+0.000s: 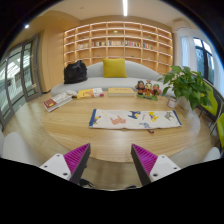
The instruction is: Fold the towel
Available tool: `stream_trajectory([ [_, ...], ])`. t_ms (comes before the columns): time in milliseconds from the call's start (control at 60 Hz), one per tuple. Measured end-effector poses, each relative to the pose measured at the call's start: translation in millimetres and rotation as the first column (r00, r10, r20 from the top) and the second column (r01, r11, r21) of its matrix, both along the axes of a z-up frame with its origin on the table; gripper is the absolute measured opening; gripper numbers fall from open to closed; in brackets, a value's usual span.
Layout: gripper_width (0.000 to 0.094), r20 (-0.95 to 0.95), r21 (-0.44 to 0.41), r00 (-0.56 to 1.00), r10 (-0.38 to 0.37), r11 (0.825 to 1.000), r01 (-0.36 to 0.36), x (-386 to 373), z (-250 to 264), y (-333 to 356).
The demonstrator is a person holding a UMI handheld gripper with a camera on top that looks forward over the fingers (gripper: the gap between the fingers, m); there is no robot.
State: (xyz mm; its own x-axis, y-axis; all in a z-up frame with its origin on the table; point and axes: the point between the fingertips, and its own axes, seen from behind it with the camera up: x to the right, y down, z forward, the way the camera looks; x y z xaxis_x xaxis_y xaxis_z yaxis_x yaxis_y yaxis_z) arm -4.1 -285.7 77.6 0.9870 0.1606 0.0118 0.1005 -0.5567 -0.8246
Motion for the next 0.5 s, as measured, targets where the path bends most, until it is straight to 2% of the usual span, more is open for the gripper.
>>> stream_trajectory([
  [100, 0.0845, -0.029, 0.019, 0.999, 0.025, 1.0, -0.024, -45, -6, 51],
  [200, 0.0845, -0.022, 0.032, 1.0, 0.011, 0.999, -0.01, -81, -23, 108],
  [333, 0.0844, 0.001, 0.011, 1.0, -0.011, 1.0, 0.011, -103, -50, 172],
  [500, 0.0846, 0.022, -0.038, 0.998, -0.057, 0.998, 0.058, -106, -81, 218],
])
